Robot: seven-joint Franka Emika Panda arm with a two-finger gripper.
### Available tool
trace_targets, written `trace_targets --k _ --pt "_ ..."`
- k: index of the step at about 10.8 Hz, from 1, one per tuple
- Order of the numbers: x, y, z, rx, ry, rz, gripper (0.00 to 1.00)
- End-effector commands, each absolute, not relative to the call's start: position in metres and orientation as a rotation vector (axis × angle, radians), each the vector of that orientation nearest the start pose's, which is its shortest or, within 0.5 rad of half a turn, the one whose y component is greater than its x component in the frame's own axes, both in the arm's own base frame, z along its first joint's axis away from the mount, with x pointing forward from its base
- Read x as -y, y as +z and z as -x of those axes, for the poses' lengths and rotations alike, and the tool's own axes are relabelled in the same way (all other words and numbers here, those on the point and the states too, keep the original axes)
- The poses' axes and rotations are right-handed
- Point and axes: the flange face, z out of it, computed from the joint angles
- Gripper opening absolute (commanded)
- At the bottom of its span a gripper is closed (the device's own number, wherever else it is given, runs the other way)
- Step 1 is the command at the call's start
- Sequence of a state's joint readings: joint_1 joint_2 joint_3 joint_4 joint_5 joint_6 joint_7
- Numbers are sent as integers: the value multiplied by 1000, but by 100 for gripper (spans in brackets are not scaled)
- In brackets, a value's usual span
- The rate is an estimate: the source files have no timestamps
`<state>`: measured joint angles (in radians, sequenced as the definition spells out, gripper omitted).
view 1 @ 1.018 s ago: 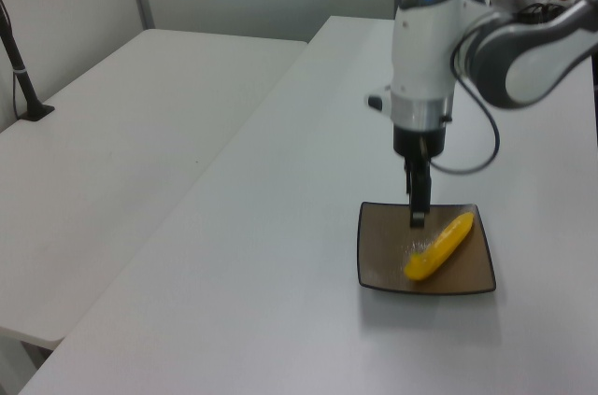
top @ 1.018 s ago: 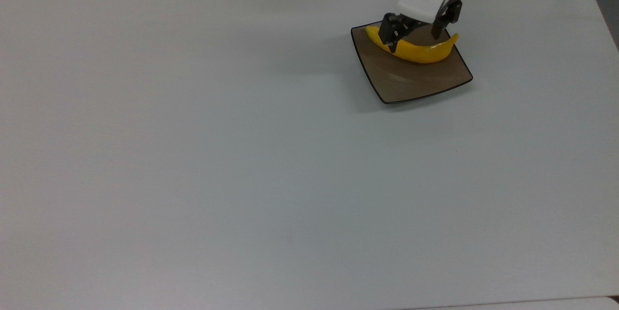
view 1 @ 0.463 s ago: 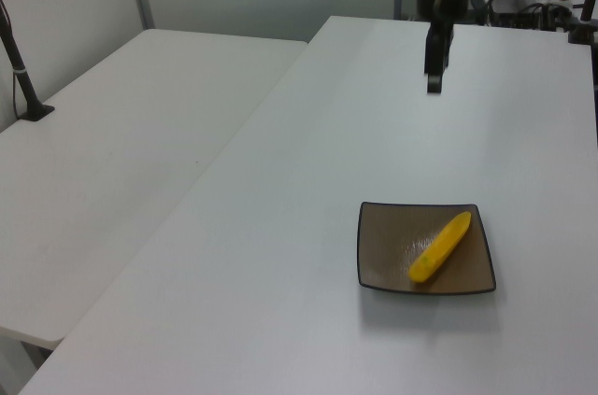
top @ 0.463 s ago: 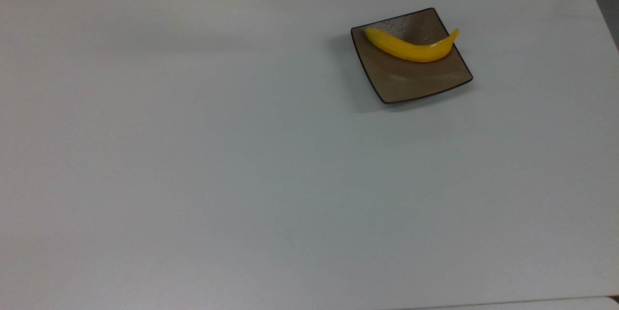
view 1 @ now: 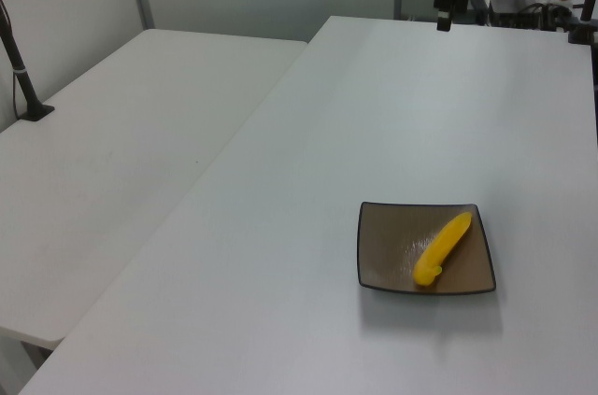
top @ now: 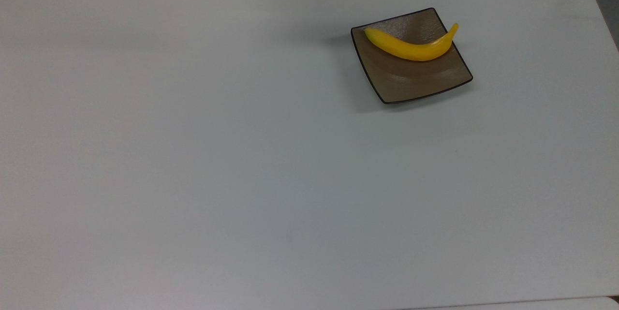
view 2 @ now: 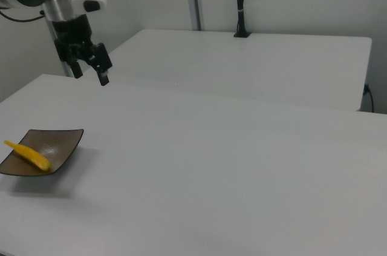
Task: Bananas placed on a ceramic plate
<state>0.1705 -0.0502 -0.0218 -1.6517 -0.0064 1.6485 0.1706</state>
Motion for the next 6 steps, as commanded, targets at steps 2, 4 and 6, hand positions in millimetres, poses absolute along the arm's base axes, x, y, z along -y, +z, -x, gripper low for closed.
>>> trace_targets --k 2,4,6 --pt "-56 602 -545 106 -34 3122 100" --pt "-56 593 -552 107 -79 3119 100" --pt "-56 592 -552 107 -80 3119 100"
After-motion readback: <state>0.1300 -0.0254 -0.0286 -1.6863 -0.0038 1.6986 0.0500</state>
